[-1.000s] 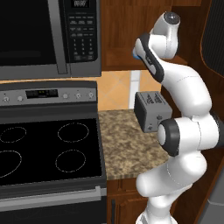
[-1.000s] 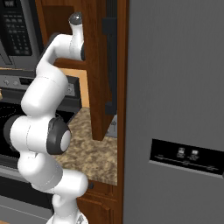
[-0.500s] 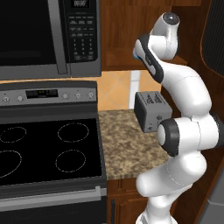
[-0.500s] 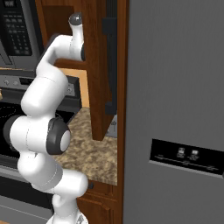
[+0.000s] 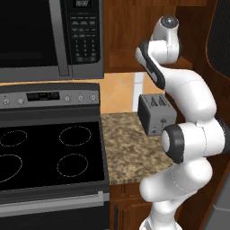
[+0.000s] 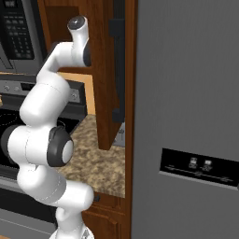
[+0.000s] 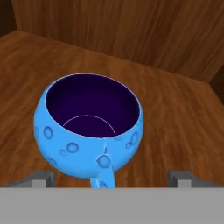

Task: Gather all objects into one cabinet and sort the glasses and bowls to opposite sides.

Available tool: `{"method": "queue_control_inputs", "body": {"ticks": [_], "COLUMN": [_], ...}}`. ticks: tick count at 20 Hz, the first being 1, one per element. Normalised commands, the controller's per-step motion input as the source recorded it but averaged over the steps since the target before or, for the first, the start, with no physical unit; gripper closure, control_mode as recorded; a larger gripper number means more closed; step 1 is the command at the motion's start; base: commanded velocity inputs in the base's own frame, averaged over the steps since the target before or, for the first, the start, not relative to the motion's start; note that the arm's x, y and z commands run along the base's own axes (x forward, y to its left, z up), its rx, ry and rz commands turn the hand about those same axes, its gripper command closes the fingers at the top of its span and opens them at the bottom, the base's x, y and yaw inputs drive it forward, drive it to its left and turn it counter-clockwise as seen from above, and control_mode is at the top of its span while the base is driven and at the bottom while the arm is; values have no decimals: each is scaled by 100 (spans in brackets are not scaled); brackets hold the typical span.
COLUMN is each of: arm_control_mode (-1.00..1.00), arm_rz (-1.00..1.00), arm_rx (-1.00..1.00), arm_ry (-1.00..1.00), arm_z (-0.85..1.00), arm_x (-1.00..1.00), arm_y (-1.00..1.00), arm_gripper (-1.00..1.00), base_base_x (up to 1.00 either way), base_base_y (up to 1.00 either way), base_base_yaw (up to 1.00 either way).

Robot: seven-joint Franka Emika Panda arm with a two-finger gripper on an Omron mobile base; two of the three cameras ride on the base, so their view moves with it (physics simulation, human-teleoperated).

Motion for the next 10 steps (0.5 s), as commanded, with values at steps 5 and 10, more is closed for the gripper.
{"method": "queue_control_inputs", "body": {"ticks": [5, 10], "arm_control_mode": [-100, -100], "arm_rz": [0, 0], "arm_rx": [4, 4], "arm_ry": [0, 0], "arm_z": [0, 0], "arm_x": [2, 1], "arm_y": [0, 0], "arm_gripper": [100, 100], "base_base_x": [0, 0], "base_base_y": [0, 0], "base_base_yaw": [0, 0]}}
